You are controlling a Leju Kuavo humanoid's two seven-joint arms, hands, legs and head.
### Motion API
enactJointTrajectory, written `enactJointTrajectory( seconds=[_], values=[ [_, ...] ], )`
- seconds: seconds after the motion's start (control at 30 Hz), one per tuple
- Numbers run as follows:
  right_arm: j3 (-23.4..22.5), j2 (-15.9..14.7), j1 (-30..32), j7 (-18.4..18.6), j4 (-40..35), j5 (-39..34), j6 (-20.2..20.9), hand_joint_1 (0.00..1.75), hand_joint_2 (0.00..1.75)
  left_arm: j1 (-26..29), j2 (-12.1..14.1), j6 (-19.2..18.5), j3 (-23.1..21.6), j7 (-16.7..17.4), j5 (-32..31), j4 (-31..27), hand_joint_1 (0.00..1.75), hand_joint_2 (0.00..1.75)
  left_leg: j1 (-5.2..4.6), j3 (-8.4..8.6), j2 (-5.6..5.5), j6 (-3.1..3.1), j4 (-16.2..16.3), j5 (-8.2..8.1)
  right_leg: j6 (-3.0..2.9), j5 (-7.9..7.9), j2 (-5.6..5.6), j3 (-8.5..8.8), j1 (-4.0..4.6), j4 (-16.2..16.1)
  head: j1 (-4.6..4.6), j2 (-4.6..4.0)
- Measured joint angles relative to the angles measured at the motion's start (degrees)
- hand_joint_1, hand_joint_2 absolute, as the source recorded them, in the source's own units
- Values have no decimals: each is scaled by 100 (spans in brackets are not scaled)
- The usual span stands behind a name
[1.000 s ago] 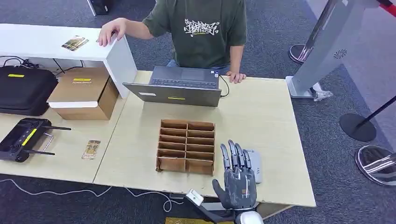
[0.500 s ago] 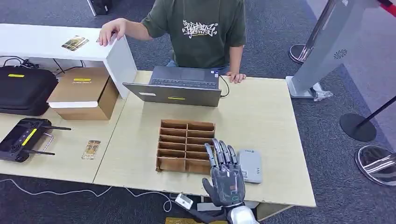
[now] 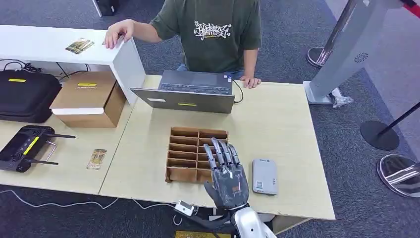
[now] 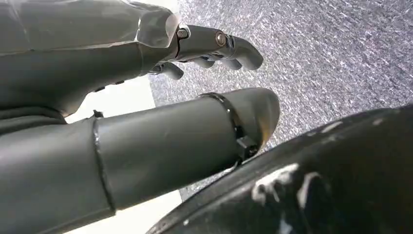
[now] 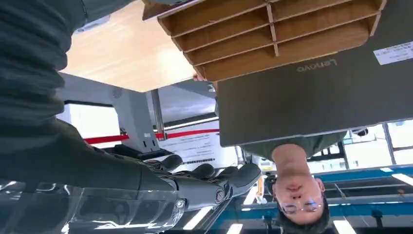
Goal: Pass the card to the sensor for recognition and then transmit it.
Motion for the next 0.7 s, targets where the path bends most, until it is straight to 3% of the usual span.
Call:
enactJointTrajectory(
  seconds=[0.43,0.7],
  values=[
    [52,114,-218,-26,79,-55,18,0,175,-3,2,159,-193,-42,0,0,0,0,0,0,0,0,0,0,0,0,0,0,0,0,0,0],
    [242,101,-316,79,135,-173,492,0,175,-3,0,197,-212,-39,0,0,0,0,0,0,0,0,0,0,0,0,0,-1,0,0,2,0]
  ],
)
